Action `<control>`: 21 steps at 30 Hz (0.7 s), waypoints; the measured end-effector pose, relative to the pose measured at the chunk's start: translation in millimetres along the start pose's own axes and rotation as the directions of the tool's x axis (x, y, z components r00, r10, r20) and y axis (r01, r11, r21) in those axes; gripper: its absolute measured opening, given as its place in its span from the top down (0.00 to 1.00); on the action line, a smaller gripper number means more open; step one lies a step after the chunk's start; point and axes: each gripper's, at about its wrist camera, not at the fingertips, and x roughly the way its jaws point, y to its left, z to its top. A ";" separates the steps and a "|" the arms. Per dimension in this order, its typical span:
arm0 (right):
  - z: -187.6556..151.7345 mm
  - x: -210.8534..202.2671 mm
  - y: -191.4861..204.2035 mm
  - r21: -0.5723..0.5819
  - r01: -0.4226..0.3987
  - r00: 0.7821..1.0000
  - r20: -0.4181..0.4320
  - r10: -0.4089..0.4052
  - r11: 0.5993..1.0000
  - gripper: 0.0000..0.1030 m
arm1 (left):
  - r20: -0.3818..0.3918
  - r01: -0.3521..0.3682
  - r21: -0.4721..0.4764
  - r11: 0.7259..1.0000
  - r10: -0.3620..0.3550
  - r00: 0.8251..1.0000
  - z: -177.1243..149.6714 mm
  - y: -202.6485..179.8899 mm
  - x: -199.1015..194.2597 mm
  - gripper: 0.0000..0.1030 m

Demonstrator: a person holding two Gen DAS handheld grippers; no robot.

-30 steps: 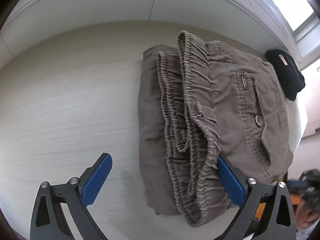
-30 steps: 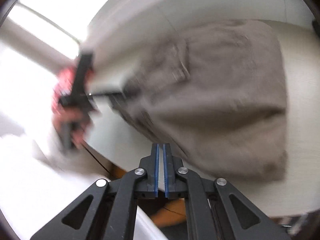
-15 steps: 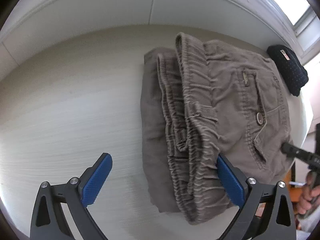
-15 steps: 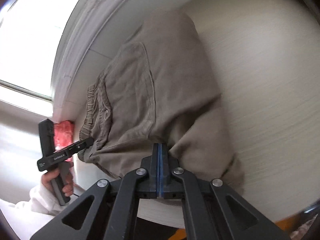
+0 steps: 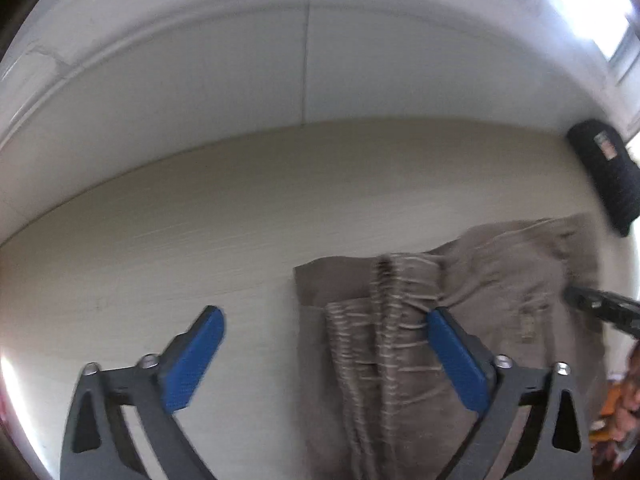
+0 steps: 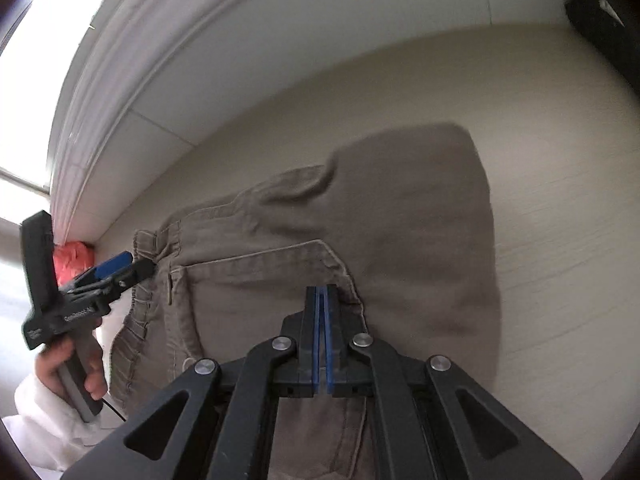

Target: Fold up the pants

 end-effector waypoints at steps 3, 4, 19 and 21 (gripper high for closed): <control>0.0 4.5 -7.1 0.007 -0.023 1.000 -0.004 0.023 1.000 1.00 | 0.002 -0.059 0.011 0.998 0.059 0.998 -0.4 -11.1 4.7 0.00; 1.1 4.2 -4.4 -0.009 -0.008 1.000 -0.013 0.008 1.000 1.00 | -0.003 -0.057 -0.007 0.998 0.057 0.998 -0.7 -11.0 5.1 0.00; -60.5 -2.7 49.0 -0.085 -0.015 0.999 -0.052 0.010 0.996 1.00 | 0.020 -0.060 -0.028 0.998 0.060 0.998 -77.3 6.4 -39.7 0.00; -59.2 -4.1 44.3 -0.105 0.006 0.999 -0.052 -0.011 0.994 1.00 | 0.032 -0.099 0.015 0.995 0.098 0.995 -71.2 2.4 -33.2 0.00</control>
